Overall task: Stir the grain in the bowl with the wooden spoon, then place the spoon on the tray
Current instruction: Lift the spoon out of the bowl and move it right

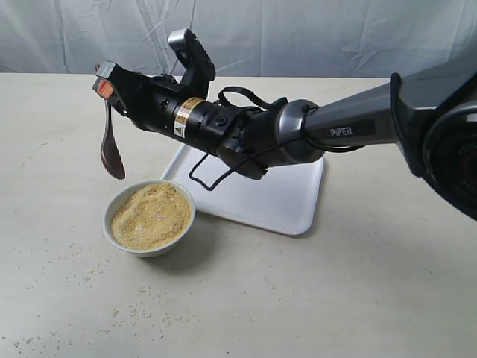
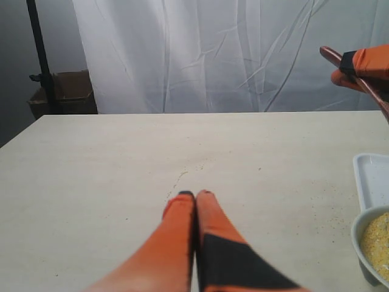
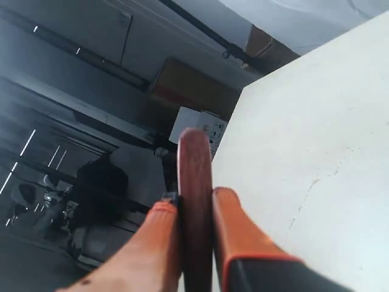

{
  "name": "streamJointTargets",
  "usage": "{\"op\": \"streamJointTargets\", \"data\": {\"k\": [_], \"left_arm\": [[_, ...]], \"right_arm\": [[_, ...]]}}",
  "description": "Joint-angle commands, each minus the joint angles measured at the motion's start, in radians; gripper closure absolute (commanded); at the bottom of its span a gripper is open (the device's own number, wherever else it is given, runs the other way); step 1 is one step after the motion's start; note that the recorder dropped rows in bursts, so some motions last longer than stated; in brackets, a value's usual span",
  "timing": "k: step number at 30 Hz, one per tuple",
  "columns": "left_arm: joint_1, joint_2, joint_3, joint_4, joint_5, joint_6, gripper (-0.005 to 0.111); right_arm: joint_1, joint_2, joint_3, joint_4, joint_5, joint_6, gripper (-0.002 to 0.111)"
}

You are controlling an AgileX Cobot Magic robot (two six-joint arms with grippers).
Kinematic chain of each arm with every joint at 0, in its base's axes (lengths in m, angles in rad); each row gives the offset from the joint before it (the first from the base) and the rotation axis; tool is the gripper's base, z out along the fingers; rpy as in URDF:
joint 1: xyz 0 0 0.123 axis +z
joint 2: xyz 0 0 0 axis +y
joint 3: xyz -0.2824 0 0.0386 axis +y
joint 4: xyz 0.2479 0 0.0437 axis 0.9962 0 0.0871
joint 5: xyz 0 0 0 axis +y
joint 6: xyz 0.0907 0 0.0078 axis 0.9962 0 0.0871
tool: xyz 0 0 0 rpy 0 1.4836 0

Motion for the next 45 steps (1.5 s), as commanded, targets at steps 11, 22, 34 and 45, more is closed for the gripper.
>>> {"op": "streamJointTargets", "data": {"k": [11, 22, 34, 45], "left_arm": [[0.001, -0.005, 0.005, 0.001, -0.006, -0.001, 0.106], [0.001, -0.005, 0.005, 0.001, -0.006, -0.001, 0.106], [0.001, -0.005, 0.005, 0.001, -0.006, -0.001, 0.106], [0.001, -0.005, 0.005, 0.001, -0.004, -0.001, 0.106]], "right_arm": [[-0.164, -0.217, -0.005, -0.700, 0.343, 0.238, 0.109], [-0.226, -0.227, -0.037, -1.391, 0.399, 0.360, 0.109], [-0.285, -0.206, -0.286, -1.391, -0.290, 0.695, 0.109], [-0.283, -0.206, -0.292, -1.391, 0.597, 0.466, 0.109]]}}
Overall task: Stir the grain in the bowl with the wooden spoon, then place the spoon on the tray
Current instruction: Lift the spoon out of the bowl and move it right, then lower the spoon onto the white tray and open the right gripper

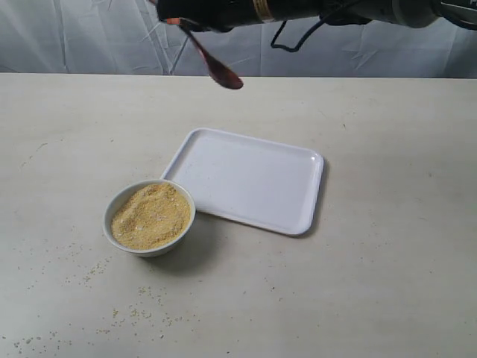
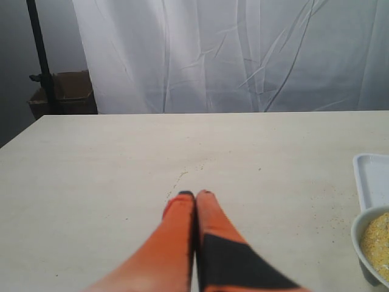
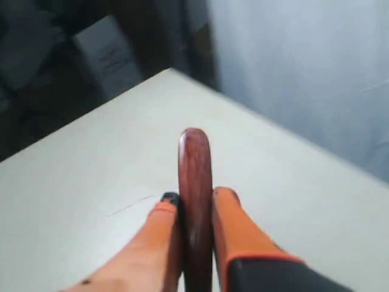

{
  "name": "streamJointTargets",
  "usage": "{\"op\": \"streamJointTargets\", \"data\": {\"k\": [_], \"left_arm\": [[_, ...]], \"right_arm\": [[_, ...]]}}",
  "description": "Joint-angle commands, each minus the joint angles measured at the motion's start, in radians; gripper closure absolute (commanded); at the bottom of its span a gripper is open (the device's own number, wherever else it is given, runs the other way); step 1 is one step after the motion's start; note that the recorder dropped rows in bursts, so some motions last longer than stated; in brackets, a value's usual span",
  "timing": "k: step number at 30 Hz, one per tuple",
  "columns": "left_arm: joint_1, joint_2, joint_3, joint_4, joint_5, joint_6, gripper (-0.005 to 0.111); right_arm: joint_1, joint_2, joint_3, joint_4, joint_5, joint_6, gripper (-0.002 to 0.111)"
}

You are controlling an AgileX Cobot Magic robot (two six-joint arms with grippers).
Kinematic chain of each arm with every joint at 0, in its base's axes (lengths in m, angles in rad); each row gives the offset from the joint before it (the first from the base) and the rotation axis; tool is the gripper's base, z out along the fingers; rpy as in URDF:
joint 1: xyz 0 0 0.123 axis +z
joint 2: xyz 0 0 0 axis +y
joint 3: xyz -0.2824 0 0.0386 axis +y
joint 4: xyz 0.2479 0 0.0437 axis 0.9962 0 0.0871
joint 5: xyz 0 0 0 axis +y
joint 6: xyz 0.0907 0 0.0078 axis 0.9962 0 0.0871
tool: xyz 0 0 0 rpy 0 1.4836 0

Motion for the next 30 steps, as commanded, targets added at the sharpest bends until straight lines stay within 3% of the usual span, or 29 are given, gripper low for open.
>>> {"op": "streamJointTargets", "data": {"k": [1, 6, 9, 11, 19, 22, 30], "left_arm": [[0.001, -0.005, 0.005, 0.001, -0.004, -0.001, 0.106], [0.001, -0.005, 0.005, 0.001, -0.004, -0.001, 0.106], [0.001, -0.005, 0.005, 0.001, -0.004, -0.001, 0.106], [0.001, -0.005, 0.005, 0.001, -0.004, -0.001, 0.106], [0.001, -0.005, 0.005, 0.001, -0.004, -0.001, 0.106], [0.001, -0.005, 0.005, 0.001, -0.004, -0.001, 0.106], [0.001, -0.005, 0.005, 0.001, -0.004, -0.001, 0.106]], "right_arm": [[-0.004, -0.010, 0.000, 0.004, 0.429, -0.087, 0.109], [-0.004, -0.010, 0.092, 0.036, 0.730, -0.136, 0.109], [-0.004, -0.010, 0.153, 0.347, 0.861, -0.338, 0.109], [-0.004, -0.010, 0.168, 0.677, 0.956, -0.549, 0.109], [0.017, -0.008, 0.171, 1.791, 1.062, -2.109, 0.109], [0.018, 0.009, 0.171, 1.991, 1.121, -2.446, 0.109], [0.036, 0.143, 0.123, 2.074, 1.114, -2.524, 0.109]]}}
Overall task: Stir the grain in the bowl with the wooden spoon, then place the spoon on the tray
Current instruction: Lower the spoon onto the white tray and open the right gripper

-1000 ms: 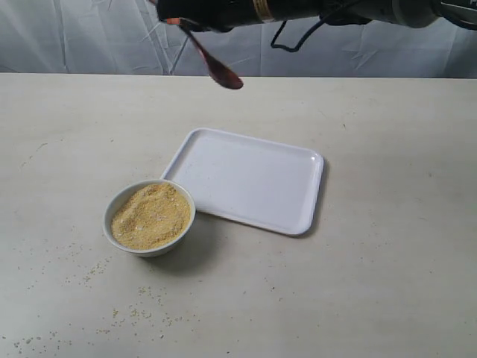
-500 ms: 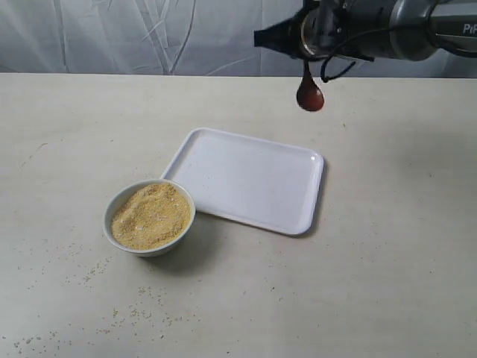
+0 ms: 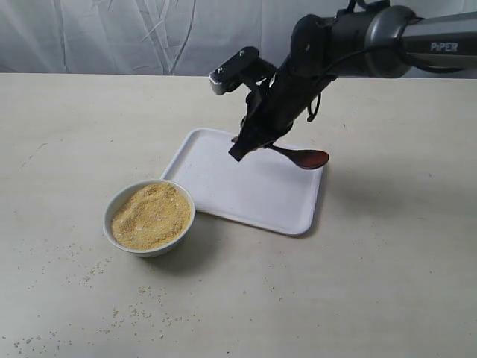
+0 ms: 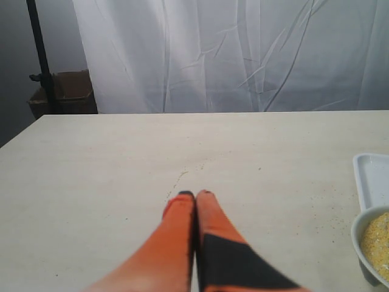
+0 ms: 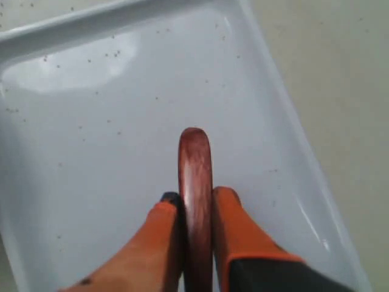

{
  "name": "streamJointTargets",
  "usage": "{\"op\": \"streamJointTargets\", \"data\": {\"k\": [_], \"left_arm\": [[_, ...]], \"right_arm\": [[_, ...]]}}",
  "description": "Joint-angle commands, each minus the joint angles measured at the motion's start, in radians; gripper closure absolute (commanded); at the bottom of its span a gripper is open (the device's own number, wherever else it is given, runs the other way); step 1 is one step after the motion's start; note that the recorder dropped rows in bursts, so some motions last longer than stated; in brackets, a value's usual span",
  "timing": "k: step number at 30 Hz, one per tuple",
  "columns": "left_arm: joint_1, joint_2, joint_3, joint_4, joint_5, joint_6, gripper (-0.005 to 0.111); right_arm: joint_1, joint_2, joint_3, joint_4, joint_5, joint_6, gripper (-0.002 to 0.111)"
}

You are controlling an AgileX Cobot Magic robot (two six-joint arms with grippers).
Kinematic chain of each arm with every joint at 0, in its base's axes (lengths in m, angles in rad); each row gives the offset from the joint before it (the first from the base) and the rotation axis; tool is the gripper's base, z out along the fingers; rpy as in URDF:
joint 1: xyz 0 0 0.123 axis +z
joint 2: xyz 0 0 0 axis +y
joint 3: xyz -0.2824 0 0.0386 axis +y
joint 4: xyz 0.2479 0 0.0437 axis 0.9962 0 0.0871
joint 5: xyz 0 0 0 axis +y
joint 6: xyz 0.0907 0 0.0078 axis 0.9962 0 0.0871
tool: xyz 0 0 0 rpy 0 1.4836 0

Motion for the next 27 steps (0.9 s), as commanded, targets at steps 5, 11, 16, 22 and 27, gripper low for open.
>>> {"op": "streamJointTargets", "data": {"k": [5, 11, 16, 22, 27], "left_arm": [[0.001, -0.005, 0.005, 0.001, -0.004, -0.001, 0.106], [0.001, -0.005, 0.005, 0.001, -0.004, -0.001, 0.106], [0.001, -0.005, 0.005, 0.001, -0.006, -0.001, 0.106], [0.001, -0.005, 0.005, 0.001, -0.006, -0.001, 0.106], [0.001, -0.005, 0.005, 0.001, -0.006, -0.001, 0.106]], "right_arm": [[0.061, 0.144, -0.077, 0.086, -0.079, -0.035, 0.109], [0.073, 0.155, -0.080, 0.090, -0.120, -0.019, 0.100], [0.073, 0.140, -0.080, 0.086, -0.090, -0.013, 0.060], [0.065, 0.041, -0.080, -0.066, 0.037, 0.272, 0.051], [0.033, -0.080, -0.074, -0.127, 0.291, 0.513, 0.079]]}}
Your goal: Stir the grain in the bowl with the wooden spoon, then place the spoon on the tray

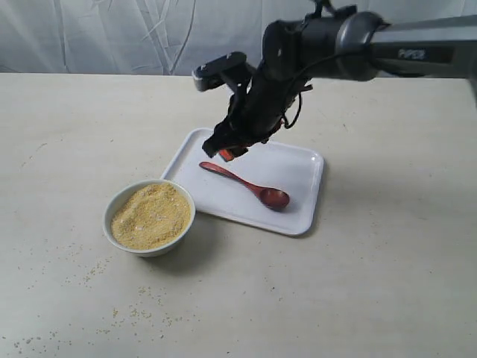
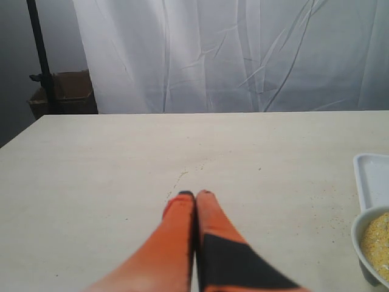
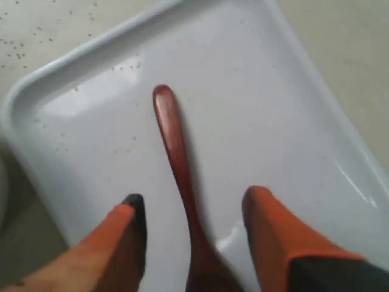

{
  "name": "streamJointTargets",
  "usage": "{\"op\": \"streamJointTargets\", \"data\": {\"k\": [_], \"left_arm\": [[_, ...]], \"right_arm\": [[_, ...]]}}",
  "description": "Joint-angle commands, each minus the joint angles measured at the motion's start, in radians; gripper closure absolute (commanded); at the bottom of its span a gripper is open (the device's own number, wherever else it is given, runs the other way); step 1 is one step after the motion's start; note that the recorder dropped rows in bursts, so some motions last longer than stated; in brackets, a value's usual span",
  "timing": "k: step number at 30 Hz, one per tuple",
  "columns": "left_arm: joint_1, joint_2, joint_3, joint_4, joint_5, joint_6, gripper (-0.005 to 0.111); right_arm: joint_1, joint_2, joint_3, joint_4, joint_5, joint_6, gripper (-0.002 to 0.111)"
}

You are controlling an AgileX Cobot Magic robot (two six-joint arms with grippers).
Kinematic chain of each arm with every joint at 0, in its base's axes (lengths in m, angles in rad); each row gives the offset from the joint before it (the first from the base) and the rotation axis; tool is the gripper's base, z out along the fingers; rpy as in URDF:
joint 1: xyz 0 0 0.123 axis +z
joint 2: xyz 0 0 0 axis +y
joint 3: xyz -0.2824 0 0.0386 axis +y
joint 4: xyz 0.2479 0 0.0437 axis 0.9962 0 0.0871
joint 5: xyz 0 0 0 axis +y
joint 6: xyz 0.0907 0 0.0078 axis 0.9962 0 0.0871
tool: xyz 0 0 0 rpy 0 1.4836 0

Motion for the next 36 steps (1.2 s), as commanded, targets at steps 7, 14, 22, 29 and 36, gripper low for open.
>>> {"op": "streamJointTargets", "data": {"k": [7, 14, 22, 29, 36], "left_arm": [[0.001, -0.005, 0.005, 0.001, -0.006, -0.001, 0.106], [0.001, -0.005, 0.005, 0.001, -0.006, -0.001, 0.106], [0.001, -0.005, 0.005, 0.001, -0.006, -0.001, 0.106], [0.001, -0.005, 0.005, 0.001, -0.004, -0.001, 0.106], [0.001, -0.005, 0.005, 0.001, -0.004, -0.001, 0.106]], "right_arm": [[-0.134, -0.259, 0.187, -0.037, 0.292, 0.225, 0.108], [-0.348, -0.555, 0.532, -0.055, 0.244, 0.227, 0.108], [-0.403, -1.041, 0.876, -0.067, -0.028, 0.227, 0.108], [-0.403, -1.461, 1.228, -0.035, -0.569, 0.227, 0.108], [-0.403, -1.670, 1.352, -0.018, -0.659, 0.227, 0.108]]}}
